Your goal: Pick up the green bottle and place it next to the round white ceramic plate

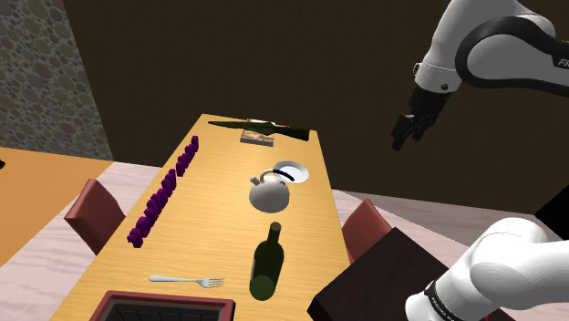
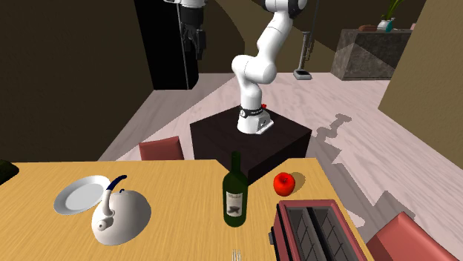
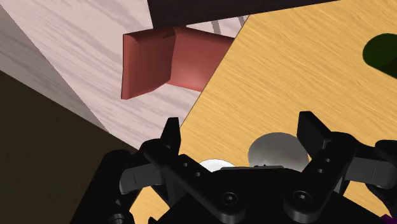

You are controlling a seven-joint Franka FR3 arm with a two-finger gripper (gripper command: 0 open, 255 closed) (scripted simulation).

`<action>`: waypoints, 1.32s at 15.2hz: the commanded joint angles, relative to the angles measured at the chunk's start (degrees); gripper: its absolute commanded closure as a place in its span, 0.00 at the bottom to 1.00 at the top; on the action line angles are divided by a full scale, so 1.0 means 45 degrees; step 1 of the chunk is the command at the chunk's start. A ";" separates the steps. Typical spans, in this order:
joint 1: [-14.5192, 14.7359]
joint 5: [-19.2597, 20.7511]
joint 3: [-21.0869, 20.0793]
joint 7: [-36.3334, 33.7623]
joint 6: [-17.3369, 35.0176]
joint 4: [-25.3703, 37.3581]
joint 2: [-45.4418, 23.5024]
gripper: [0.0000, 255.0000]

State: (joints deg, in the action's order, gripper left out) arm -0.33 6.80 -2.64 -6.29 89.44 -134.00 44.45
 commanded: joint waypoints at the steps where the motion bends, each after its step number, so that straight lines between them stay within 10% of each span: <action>1: 0.0000 0.0000 0.0000 0.0000 0.0000 0.0000 0.0000 0.00; 20: 0.1672 -0.2425 -0.4003 -0.4117 0.4768 -0.0780 -0.4104 0.00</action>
State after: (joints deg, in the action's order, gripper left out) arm 6.84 -3.79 -19.54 -23.62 109.84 -138.06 27.47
